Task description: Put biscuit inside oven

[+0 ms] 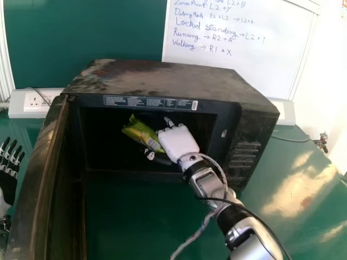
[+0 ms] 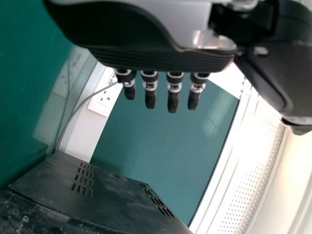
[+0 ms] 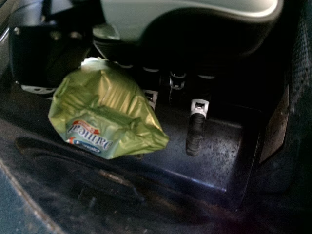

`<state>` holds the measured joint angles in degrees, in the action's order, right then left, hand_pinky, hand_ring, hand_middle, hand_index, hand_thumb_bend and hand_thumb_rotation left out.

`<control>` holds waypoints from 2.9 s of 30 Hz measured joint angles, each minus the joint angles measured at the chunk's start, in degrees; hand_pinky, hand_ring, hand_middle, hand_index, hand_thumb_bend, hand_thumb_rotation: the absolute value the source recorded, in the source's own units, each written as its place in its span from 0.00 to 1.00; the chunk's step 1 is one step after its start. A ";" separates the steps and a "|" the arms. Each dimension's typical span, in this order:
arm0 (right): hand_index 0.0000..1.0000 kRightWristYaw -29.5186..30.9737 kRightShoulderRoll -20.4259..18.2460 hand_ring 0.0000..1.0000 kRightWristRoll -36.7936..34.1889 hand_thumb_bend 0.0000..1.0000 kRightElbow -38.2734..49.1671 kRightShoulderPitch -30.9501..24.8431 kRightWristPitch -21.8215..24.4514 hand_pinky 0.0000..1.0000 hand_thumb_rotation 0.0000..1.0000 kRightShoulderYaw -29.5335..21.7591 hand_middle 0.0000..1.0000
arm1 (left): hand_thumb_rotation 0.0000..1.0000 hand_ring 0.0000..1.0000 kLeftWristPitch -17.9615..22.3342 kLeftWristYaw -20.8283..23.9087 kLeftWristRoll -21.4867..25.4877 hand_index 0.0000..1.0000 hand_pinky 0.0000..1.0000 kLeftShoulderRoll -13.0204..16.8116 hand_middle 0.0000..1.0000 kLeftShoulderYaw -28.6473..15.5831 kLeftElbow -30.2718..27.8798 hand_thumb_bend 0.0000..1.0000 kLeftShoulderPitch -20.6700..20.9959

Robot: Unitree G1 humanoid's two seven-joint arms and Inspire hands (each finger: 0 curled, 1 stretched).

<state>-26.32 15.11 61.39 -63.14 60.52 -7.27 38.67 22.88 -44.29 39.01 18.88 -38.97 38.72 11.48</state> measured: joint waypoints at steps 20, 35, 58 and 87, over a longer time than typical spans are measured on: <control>0.72 -0.29 -1.33 0.66 -1.86 0.92 -2.08 0.30 5.01 0.56 0.59 0.52 0.71 | 0.00 0.73 -0.09 0.23 -0.15 0.94 0.83 -0.07 0.79 0.04 -0.40 0.00 -0.26; 0.86 5.37 0.18 0.84 -2.66 1.00 5.77 -1.04 7.54 0.73 0.84 2.07 0.88 | 0.00 0.73 -0.05 0.45 -0.19 0.94 0.86 -0.06 0.79 0.01 -0.16 0.00 -0.19; 0.89 16.91 10.53 0.86 -4.90 1.00 41.35 -22.65 12.61 0.78 0.80 -6.43 0.87 | 0.00 0.76 -0.03 0.39 -0.15 0.96 0.93 0.02 0.81 0.02 -0.05 0.00 -0.06; 0.87 -3.02 12.70 0.80 -16.10 0.96 41.42 -41.90 -13.52 0.76 0.72 -19.45 0.83 | 0.00 0.77 0.10 0.12 -0.21 0.97 0.96 0.37 0.82 0.02 1.61 0.00 0.51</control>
<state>-29.34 27.81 45.28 -21.72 18.62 -20.79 19.23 22.98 -44.18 38.79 19.26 -38.96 40.33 11.98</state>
